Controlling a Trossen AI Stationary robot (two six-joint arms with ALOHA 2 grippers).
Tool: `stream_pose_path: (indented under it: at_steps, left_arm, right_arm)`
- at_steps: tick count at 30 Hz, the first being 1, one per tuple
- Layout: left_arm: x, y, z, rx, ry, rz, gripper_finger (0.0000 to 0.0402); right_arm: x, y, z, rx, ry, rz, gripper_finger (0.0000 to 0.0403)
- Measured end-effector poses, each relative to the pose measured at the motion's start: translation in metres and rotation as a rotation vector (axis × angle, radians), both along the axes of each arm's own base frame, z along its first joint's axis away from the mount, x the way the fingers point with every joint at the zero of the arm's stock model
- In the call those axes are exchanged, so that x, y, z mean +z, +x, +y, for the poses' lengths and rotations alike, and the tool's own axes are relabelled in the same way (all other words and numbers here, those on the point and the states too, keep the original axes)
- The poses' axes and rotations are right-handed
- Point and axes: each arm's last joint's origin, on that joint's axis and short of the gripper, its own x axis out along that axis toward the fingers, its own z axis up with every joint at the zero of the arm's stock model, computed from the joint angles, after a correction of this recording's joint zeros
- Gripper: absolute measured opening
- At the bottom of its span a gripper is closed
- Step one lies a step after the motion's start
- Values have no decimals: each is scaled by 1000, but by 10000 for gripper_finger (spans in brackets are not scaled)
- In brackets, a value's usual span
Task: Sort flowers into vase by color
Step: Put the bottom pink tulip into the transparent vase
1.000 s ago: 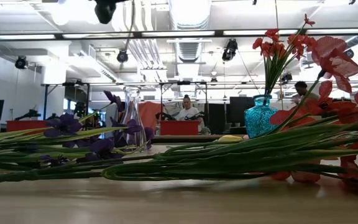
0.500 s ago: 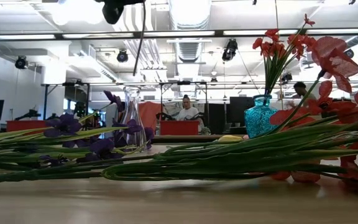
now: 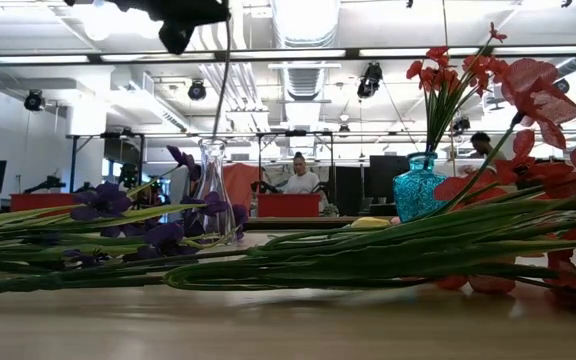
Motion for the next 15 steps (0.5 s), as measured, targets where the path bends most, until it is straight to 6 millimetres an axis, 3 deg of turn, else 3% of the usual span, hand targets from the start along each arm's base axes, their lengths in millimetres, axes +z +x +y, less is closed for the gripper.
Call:
stream_pose_path:
  at_steps: [9, 15]
  left_arm:
    - [-17, 0, 1, 25, 2, 13, 2]
    - [-21, -1, 1, 29, -18, 36, 41]
  right_arm:
    - [0, 0, 0, -4, 11, -3, 70]
    - [0, 0, 0, -4, 11, -3, 70]
